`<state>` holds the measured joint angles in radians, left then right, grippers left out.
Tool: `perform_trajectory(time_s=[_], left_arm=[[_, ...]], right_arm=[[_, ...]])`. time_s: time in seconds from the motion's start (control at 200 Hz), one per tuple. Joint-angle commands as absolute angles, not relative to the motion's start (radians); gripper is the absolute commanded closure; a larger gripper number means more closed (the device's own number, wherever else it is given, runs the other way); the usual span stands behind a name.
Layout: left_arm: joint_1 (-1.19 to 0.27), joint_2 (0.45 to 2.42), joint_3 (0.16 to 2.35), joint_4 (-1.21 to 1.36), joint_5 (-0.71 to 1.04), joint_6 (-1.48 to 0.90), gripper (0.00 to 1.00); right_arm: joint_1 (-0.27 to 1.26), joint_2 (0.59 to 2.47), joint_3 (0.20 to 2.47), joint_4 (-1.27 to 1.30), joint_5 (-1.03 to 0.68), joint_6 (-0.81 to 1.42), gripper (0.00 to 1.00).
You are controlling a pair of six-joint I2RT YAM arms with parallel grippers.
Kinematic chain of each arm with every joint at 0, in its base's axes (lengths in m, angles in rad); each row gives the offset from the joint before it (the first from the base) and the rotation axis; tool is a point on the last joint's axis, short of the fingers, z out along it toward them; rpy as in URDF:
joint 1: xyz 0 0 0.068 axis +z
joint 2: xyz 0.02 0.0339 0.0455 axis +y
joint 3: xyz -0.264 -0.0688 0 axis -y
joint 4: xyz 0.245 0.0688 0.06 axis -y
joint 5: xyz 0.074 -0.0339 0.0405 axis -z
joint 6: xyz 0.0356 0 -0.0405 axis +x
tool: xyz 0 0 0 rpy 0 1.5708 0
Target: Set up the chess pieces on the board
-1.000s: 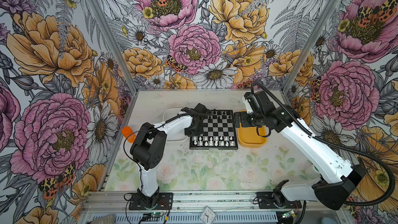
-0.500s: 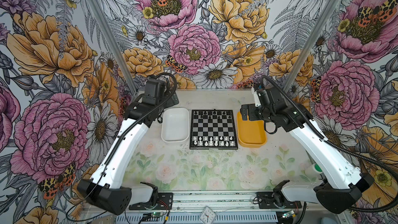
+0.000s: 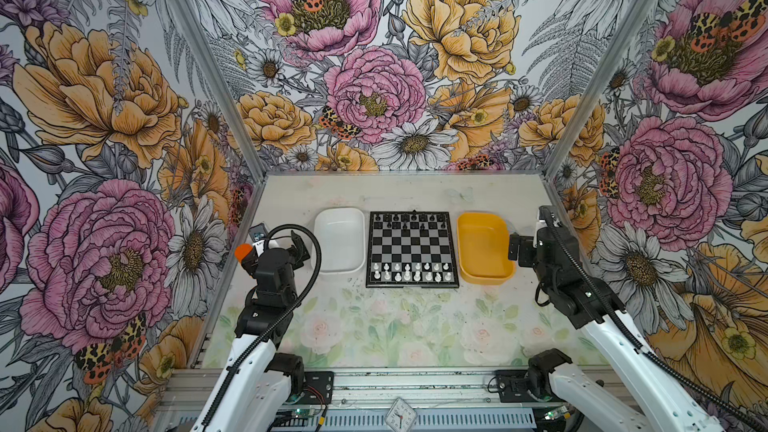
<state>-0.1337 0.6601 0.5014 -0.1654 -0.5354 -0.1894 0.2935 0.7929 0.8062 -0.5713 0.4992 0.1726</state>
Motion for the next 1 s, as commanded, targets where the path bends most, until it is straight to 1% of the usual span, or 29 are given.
perform_trajectory(time_s=[0.0, 0.05, 0.15, 0.235, 0.3, 0.4, 0.51, 0.63, 0.655, 0.7, 0.756, 0.826, 0.891, 0.921, 0.996], left_arm=[[-0.077, 0.719, 0.490, 0.081, -0.464, -0.132, 0.01], [-0.063, 0.772, 0.468, 0.131, -0.437, -0.131, 0.01], [-0.041, 0.873, 0.388, 0.313, -0.400, -0.113, 0.01], [-0.023, 0.956, 0.320, 0.454, -0.365, -0.092, 0.01], [-0.016, 1.011, 0.296, 0.536, -0.381, -0.097, 0.01], [0.009, 1.119, 0.291, 0.635, -0.304, -0.108, 0.01], [0.024, 1.275, 0.306, 0.750, -0.298, -0.115, 0.01], [0.023, 1.387, 0.335, 0.851, -0.218, -0.058, 0.01], [0.027, 1.420, 0.330, 0.894, -0.216, -0.055, 0.01], [0.035, 1.484, 0.318, 0.989, -0.164, -0.058, 0.01], [0.026, 1.569, 0.309, 1.102, -0.162, -0.041, 0.01], [0.026, 1.528, 0.333, 0.984, -0.163, -0.046, 0.01], [0.038, 1.557, 0.330, 1.040, -0.109, -0.044, 0.01], [0.047, 1.551, 0.338, 1.015, -0.082, -0.044, 0.01], [0.044, 1.550, 0.347, 1.000, -0.083, -0.043, 0.01]], right_arm=[[0.245, 0.790, 0.729, -0.361, 0.556, 0.136, 0.00], [0.231, 0.799, 0.683, -0.299, 0.556, 0.136, 0.00], [0.213, 0.813, 0.586, -0.135, 0.555, 0.086, 0.00], [0.181, 0.835, 0.510, -0.017, 0.524, 0.054, 0.00], [0.151, 0.835, 0.463, 0.076, 0.462, 0.046, 0.00], [0.098, 0.860, 0.410, 0.201, 0.359, 0.049, 0.00], [0.050, 0.931, 0.374, 0.319, 0.300, 0.087, 0.00], [0.036, 1.042, 0.343, 0.461, 0.231, 0.090, 0.00], [0.035, 1.071, 0.336, 0.495, 0.223, 0.088, 0.00], [0.035, 1.124, 0.324, 0.567, 0.214, 0.086, 0.00], [0.035, 1.194, 0.316, 0.646, 0.205, 0.086, 0.00], [0.035, 1.274, 0.313, 0.721, 0.190, 0.076, 0.00], [0.035, 1.310, 0.326, 0.756, 0.171, 0.060, 0.00], [0.034, 1.338, 0.330, 0.790, 0.167, 0.051, 0.00], [0.029, 1.421, 0.354, 0.833, 0.144, 0.038, 0.00]])
